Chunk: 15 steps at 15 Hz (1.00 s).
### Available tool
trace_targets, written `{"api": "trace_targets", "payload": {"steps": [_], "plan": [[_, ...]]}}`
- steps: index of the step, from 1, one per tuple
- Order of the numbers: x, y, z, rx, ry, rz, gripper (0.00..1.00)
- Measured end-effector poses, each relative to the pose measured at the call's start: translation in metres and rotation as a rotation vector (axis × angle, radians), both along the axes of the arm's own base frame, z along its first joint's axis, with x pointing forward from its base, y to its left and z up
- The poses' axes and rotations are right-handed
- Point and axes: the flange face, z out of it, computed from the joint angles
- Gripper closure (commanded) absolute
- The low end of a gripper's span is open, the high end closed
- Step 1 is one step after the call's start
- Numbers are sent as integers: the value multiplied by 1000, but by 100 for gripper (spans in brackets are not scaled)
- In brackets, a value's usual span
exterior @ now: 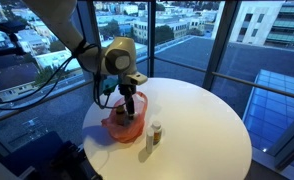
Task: Remove the blue and white container from the orange plastic bag and put it on the table
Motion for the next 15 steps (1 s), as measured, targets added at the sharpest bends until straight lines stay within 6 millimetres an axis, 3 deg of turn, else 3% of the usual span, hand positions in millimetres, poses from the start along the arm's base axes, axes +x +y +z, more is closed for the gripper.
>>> {"api": "trace_targets", "payload": {"steps": [9,15], "plan": [[-2,0,-1,0,3,0,0],[-16,0,-6,0,25,-1,0]]}}
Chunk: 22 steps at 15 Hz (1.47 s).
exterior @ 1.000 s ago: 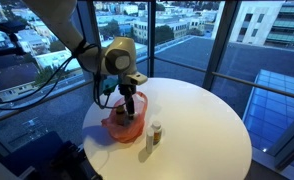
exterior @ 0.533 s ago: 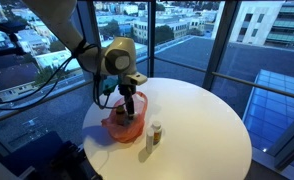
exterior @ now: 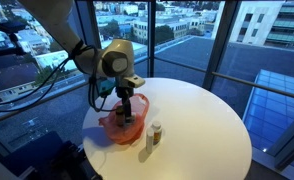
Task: Remove the blue and white container from the orange plastic bag and put it on the table
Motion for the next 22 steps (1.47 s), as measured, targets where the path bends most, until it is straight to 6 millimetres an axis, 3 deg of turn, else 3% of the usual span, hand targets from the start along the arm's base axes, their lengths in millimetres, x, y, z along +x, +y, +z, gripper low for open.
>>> {"api": "trace_targets", "payload": {"steps": [12,17,22], "plan": [[-31,0,3,3,19,0,0],[-35,0,4,5,22,12,0],[-33,2,12,26,13,129,0]]}}
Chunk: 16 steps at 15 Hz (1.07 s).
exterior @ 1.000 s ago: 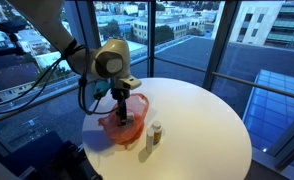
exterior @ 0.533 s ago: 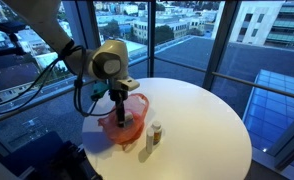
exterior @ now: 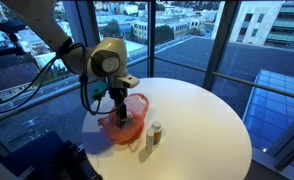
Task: Remove the blue and white container from the orange plastic bag and put it on the table
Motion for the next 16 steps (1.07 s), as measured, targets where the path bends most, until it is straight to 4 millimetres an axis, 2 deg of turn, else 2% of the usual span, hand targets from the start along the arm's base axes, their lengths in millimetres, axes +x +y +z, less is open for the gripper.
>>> {"api": "trace_targets", "payload": {"steps": [4,8,16], "plan": [[2,0,6,21,2,126,0],[5,-5,8,25,0,144,0],[24,-43,23,-17,-52,47,0]]}}
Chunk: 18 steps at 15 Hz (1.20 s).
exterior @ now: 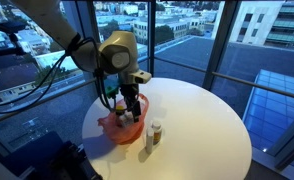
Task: Remove the blue and white container from the orange plastic bag and put it on the table
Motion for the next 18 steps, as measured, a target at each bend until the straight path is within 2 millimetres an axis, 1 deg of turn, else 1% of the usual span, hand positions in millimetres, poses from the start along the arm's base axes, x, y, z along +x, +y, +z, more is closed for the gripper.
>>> {"api": "trace_targets", "payload": {"steps": [3,7,14,18], "plan": [[7,-1,-1,-26,-12,-39,0],[17,4,-6,-43,-19,-72,0],[33,30,-18,-50,-14,-43,0],[39,44,-25,-52,-6,-12,0]]}}
